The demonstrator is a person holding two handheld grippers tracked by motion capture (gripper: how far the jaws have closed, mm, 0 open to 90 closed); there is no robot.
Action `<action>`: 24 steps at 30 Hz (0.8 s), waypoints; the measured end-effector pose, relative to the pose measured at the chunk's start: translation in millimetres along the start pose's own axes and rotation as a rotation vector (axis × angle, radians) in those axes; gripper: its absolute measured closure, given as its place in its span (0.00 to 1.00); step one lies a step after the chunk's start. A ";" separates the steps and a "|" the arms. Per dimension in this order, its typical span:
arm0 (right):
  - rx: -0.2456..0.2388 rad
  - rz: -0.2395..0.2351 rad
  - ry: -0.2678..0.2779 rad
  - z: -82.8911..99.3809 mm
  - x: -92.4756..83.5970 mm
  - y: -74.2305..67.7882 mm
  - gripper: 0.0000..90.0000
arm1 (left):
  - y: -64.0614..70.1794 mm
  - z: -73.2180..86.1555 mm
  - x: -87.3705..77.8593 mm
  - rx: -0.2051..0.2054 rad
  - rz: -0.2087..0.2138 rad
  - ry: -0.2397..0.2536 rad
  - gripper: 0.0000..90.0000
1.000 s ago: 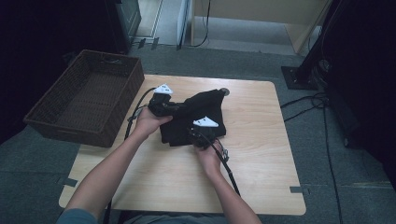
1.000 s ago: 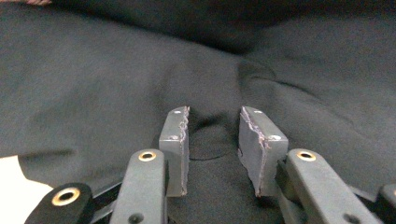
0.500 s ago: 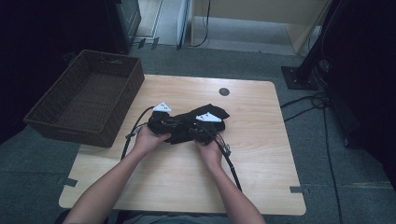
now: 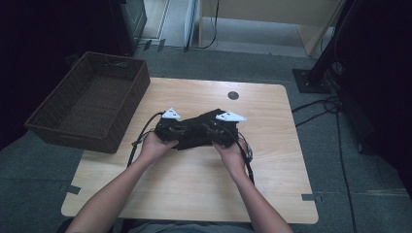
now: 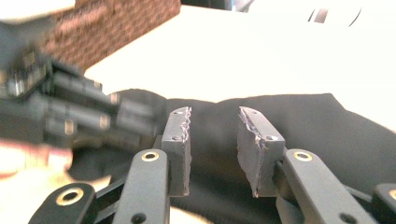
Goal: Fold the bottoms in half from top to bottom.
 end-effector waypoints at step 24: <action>-0.044 0.030 -0.118 41.4 33.8 3.8 0.68 | -11.1 -33.9 -58.5 -0.121 0.049 0.039 0.75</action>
Point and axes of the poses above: each handheld gripper's, and its own axes: x roughly forward along the jaws, z roughly out of its underside, y roughly to its right, the point moved 6 cm from there along x, roughly forward along the jaws
